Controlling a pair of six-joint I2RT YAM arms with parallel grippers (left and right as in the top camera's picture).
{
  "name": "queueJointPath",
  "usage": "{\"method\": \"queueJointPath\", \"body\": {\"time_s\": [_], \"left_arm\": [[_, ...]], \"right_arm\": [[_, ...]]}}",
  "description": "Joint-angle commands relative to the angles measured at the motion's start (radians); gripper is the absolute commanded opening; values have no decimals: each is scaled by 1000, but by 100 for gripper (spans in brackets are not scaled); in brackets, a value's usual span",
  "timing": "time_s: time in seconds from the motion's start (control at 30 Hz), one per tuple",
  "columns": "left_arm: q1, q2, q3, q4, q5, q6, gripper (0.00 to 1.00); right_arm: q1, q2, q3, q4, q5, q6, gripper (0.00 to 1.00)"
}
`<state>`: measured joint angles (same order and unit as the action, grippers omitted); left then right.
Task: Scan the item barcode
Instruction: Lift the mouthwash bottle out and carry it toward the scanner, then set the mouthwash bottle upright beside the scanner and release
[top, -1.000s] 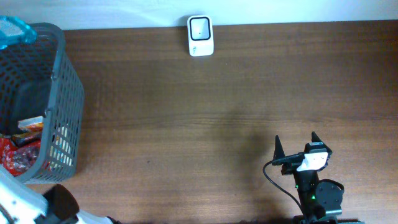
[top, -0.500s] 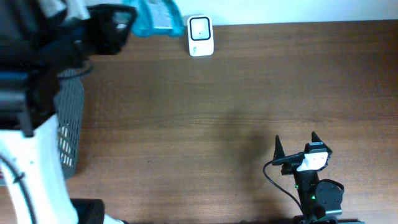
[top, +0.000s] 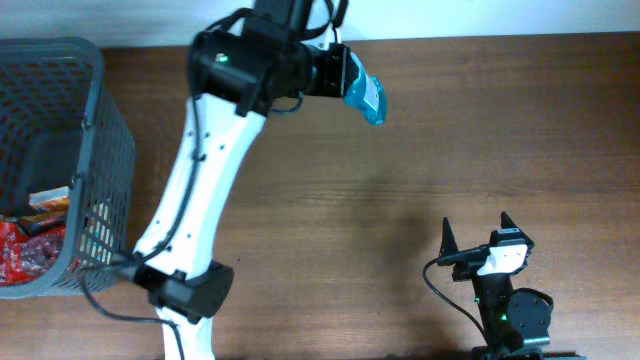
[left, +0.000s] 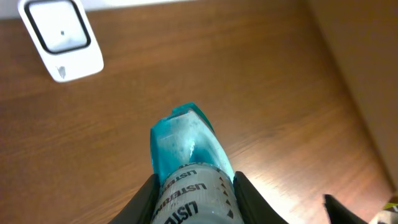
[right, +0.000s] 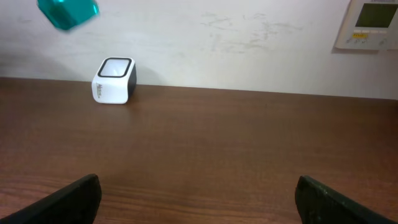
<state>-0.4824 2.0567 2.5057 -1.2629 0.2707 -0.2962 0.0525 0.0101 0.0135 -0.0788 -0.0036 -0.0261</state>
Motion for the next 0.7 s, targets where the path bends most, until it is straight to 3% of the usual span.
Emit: {"method": "queueJointPath", "body": {"time_s": [0.0, 0.27, 0.47, 0.67], "left_arm": [[-35, 60, 21, -6, -91, -5, 4], [-118, 258, 21, 10, -168, -2, 5], [-178, 305, 18, 42, -438, -2, 8], [-200, 328, 14, 60, -452, -1, 11]], "right_arm": [[6, -6, -8, -3, 5, 4, 98], [6, -6, -8, -3, 5, 4, 98], [6, -6, -8, -3, 5, 4, 98], [6, -6, -8, -3, 5, 4, 98]]}}
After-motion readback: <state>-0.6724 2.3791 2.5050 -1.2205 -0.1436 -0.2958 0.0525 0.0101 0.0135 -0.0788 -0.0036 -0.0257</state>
